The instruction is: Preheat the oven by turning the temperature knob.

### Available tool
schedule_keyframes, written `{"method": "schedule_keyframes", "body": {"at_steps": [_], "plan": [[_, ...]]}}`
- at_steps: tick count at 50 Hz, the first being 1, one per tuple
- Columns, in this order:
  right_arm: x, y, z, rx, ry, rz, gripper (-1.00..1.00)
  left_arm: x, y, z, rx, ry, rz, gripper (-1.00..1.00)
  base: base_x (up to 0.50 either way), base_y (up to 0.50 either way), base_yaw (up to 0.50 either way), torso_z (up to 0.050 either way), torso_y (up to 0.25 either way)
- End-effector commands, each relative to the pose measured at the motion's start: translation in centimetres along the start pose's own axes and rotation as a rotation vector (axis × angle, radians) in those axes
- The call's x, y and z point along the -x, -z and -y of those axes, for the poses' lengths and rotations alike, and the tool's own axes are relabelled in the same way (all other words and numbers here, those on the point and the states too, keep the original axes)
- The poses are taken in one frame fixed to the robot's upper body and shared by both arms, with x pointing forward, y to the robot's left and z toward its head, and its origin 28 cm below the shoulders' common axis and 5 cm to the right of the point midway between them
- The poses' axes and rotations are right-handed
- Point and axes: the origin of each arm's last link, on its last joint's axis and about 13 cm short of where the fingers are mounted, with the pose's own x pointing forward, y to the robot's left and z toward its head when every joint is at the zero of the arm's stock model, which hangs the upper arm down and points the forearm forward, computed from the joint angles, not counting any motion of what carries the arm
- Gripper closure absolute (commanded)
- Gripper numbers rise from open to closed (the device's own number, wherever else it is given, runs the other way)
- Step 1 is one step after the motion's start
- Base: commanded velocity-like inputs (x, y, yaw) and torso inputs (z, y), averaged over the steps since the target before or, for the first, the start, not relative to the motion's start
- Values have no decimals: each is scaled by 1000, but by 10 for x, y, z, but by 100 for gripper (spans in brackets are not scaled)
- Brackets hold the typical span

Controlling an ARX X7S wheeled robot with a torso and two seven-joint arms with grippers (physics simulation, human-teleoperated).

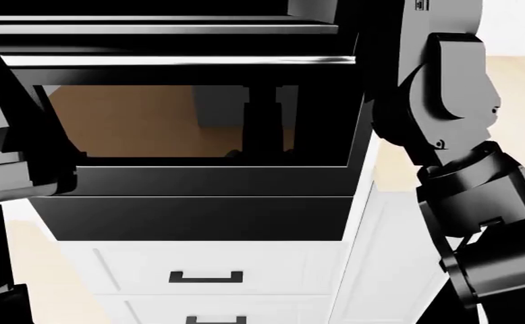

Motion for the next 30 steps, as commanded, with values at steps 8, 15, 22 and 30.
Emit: {"method": "schedule_keyframes", "body": {"at_steps": [8,15,22,30], "plan": [[-3,0,-2,1,-4,-7,-100,-1,0,0,1,-2,1,-100,0,0,0,8,0],[-3,1,-3,2,-4,-8,-100,-1,0,0,1,-3,2,-100,0,0,0,8,0],[-4,0,-2,6,-1,-7,-100,-1,0,0,2,-5,3,-100,0,0,0,8,0],[-4,1,-4,5,-4,-12,-100,-1,0,0,2,-6,3,-100,0,0,0,8,0]]}}
